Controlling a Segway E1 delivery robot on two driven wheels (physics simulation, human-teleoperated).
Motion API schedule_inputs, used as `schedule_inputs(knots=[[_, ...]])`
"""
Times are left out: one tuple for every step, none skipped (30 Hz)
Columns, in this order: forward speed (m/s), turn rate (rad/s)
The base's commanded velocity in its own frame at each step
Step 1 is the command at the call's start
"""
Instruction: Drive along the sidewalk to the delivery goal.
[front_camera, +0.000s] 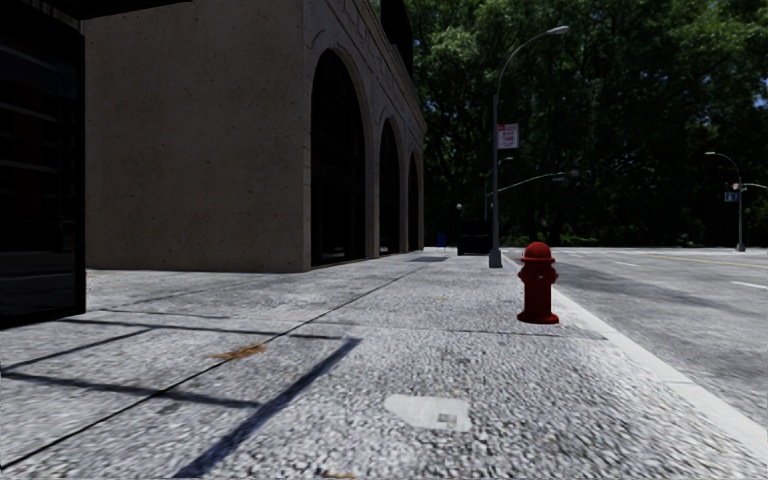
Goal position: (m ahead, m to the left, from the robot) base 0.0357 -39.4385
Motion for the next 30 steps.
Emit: schedule_inputs(knots=[[2.0,0.0],[2.0,0.0],[2.0,0.0],[2.0,0.0],[2.0,0.0],[2.0,0.0],[2.0,0.0],[2.0,0.0],[2.0,0.0],[2.0,0.0],[2.0,0.0],[2.0,0.0],[2.0,0.0],[2.0,0.0],[2.0,0.0],[2.0,0.0],[2.0,0.0],[2.0,0.0],[2.0,0.0],[2.0,0.0],[2.0,0.0],[2.0,0.0],[2.0,0.0],[2.0,0.0],[2.0,0.0],[2.0,0.0],[2.0,0.0],[2.0,0.0],[2.0,0.0],[2.0,0.0]])
